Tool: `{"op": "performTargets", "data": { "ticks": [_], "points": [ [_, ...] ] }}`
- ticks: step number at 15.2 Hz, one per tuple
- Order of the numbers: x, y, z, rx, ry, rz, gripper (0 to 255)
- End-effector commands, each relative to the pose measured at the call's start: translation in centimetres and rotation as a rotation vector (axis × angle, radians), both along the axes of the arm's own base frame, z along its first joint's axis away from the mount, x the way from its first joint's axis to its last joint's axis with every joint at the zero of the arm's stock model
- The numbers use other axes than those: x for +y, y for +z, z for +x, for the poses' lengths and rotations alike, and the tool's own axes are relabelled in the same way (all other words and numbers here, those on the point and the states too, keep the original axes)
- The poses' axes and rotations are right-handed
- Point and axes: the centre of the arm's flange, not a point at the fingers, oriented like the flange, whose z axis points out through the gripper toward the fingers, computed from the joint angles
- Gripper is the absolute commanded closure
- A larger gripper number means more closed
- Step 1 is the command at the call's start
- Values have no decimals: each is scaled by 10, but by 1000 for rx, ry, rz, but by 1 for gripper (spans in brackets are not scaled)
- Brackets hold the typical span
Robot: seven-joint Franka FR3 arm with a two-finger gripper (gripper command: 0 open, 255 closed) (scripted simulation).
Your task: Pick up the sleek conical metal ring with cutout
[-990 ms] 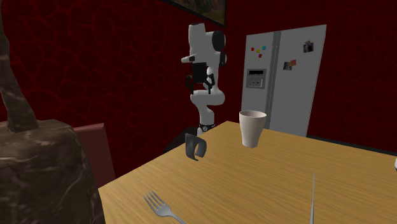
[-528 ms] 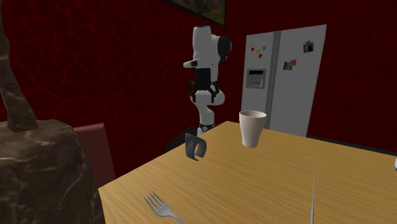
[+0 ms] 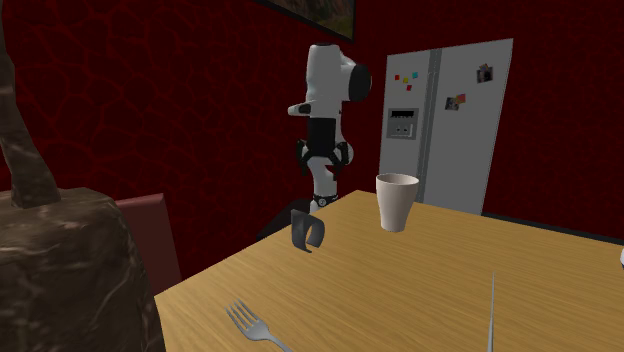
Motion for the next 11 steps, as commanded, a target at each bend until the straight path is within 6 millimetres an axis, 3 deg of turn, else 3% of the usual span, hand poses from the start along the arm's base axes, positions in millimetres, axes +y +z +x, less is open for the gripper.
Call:
{"op": "performTargets", "data": {
  "ticks": [1, 11],
  "points": [
    [6, -5, 24, -18, -32, -8, 0],
    [25, -33, 141, -99, -184, -51, 0]
  ]
}}
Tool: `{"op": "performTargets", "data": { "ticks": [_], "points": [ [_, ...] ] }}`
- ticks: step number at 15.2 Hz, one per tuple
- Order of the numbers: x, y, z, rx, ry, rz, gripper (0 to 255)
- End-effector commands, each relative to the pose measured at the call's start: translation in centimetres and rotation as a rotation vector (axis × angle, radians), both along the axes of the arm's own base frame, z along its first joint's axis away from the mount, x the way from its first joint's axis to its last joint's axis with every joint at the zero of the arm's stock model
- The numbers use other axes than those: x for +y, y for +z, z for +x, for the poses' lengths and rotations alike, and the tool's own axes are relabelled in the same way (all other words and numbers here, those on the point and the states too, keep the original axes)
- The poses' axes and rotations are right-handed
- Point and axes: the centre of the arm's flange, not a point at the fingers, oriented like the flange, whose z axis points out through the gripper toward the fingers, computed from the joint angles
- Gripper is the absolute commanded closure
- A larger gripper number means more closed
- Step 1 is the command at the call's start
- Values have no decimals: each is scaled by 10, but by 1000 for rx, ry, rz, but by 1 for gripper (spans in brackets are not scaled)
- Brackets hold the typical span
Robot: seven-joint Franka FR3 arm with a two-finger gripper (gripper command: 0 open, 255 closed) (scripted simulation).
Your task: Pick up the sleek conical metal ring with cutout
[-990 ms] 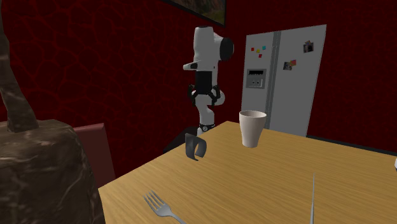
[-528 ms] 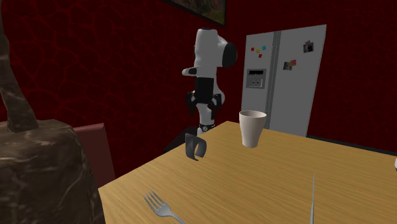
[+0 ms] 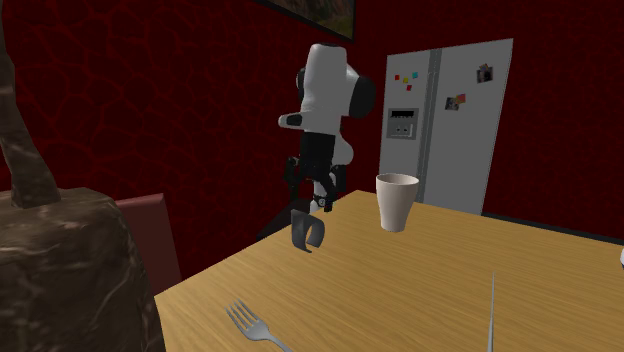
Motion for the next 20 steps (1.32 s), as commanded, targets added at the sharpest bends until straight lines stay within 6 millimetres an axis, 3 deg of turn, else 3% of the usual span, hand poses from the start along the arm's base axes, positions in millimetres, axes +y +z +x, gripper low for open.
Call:
{"op": "performTargets", "data": {
  "ticks": [1, 10, 11, 20],
  "points": [
    [2, -5, 21, -15, -27, -7, 0],
    [2, -45, 21, -15, -27, -7, 0],
    [2, -45, 21, -15, -27, -7, 255],
    [2, -45, 21, -15, -27, -7, 255]
  ]
}}
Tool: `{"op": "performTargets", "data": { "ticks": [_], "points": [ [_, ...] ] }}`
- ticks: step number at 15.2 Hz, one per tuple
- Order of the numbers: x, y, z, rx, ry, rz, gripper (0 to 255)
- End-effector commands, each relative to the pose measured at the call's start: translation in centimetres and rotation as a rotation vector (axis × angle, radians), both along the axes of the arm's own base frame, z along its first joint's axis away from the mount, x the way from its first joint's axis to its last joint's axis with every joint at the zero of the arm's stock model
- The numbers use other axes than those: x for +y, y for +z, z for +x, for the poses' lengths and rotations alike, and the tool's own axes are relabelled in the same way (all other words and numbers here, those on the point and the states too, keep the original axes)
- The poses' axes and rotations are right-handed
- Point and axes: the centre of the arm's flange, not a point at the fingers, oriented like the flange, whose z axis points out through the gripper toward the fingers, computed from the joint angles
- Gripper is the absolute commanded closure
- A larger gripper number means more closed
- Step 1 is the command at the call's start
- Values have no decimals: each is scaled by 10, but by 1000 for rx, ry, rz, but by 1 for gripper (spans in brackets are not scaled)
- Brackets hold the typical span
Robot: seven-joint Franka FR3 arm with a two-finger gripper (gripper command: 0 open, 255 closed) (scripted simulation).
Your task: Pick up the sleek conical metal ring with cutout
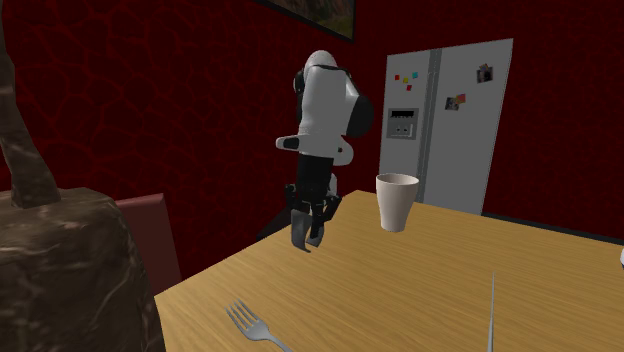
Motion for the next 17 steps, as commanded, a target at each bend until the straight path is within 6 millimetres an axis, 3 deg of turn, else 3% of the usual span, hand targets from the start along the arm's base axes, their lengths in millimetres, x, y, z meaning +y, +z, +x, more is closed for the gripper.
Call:
{"op": "performTargets", "data": {
  "ticks": [1, 15, 17],
  "points": [
    [0, 4, 0, 1, 1, 0, 255],
    [0, 78, 0, 1, 1, 0, 255],
    [0, 79, 0, 1, 1, 0, 255]
  ]
}}
